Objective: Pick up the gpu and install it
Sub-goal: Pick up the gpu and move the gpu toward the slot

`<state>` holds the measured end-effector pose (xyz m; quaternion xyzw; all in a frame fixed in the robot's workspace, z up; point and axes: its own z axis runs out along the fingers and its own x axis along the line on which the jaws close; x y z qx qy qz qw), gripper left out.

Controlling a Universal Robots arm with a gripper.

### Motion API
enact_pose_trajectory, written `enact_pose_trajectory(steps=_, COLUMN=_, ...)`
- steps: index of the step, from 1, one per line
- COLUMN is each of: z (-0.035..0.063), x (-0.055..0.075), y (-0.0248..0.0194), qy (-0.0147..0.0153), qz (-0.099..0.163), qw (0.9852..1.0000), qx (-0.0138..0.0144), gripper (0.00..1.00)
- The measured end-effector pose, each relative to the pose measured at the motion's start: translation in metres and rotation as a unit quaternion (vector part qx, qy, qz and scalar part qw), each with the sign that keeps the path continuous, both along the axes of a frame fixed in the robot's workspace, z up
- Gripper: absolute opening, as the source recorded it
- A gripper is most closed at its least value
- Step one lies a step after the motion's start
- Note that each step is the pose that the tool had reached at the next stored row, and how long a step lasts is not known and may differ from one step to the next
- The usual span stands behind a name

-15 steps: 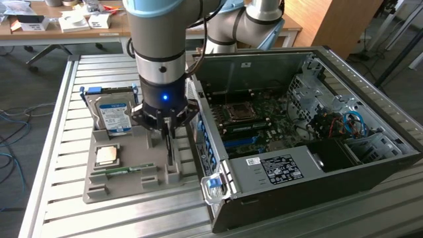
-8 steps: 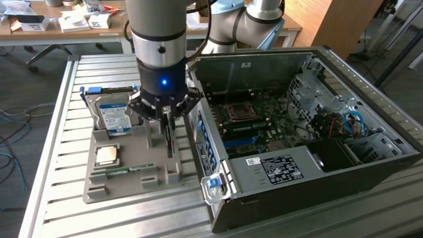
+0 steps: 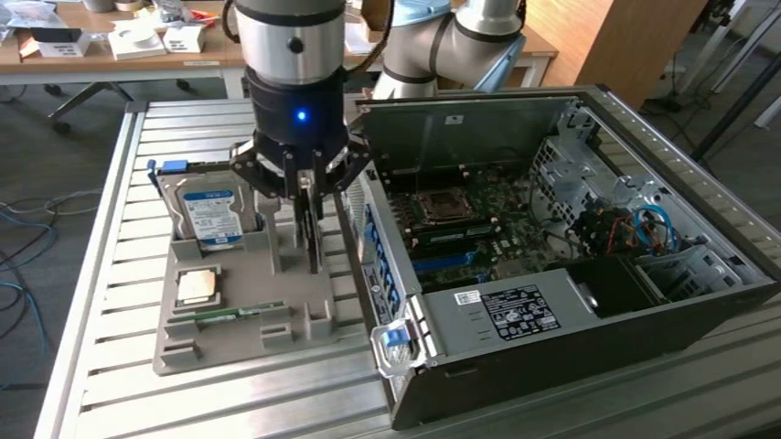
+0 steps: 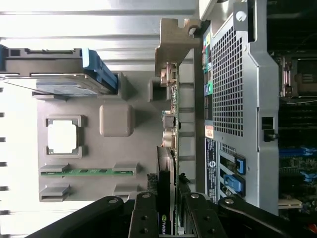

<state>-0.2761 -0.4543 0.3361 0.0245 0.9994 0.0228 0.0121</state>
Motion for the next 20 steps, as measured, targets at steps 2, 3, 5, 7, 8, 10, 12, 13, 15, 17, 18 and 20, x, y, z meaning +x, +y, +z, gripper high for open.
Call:
enact_pose_trajectory(steps=2, z=0.008, x=0.0, y=0.0, qy=0.0, qz=0.0, qw=1.0, qx=0.0, gripper=0.26)
enact_pose_trajectory(steps=3, z=0.0116, x=0.0, y=0.0, qy=0.0, qz=0.0, qw=1.0, qx=0.0, gripper=0.26)
enact_pose_trajectory(steps=5, z=0.0192, x=0.0, y=0.0, qy=-0.0001, qz=0.0, qw=1.0, qx=0.0, gripper=0.26)
enact_pose_trajectory(steps=7, z=0.0269, x=0.0, y=0.0, qy=-0.0001, qz=0.0, qw=1.0, qx=0.0, gripper=0.26)
enact_pose_trajectory(steps=8, z=0.0311, x=0.0, y=0.0, qy=0.0, qz=0.0, qw=1.0, qx=0.0, gripper=0.26)
enact_pose_trajectory(steps=10, z=0.04, x=0.0, y=0.0, qy=0.0, qz=0.0, qw=1.0, qx=0.0, gripper=0.26)
enact_pose_trajectory(steps=12, z=0.0489, x=0.0, y=0.0, qy=0.0, qz=0.0, qw=1.0, qx=0.0, gripper=0.26)
enact_pose_trajectory(steps=13, z=0.0528, x=0.0, y=0.0, qy=0.0, qz=0.0, qw=1.0, qx=0.0, gripper=0.26)
enact_pose_trajectory(steps=15, z=0.0599, x=0.0, y=0.0, qy=0.0, qz=0.0, qw=1.0, qx=0.0, gripper=0.26)
enact_pose_trajectory(steps=17, z=0.0661, x=0.0, y=0.0, qy=0.0, qz=0.0, qw=1.0, qx=0.0, gripper=0.26)
enact_pose_trajectory(steps=18, z=0.0686, x=0.0, y=0.0, qy=0.0, qz=0.0, qw=1.0, qx=0.0, gripper=0.26)
enact_pose_trajectory(steps=20, z=0.0728, x=0.0, y=0.0, qy=0.0, qz=0.0, qw=1.0, qx=0.0, gripper=0.26)
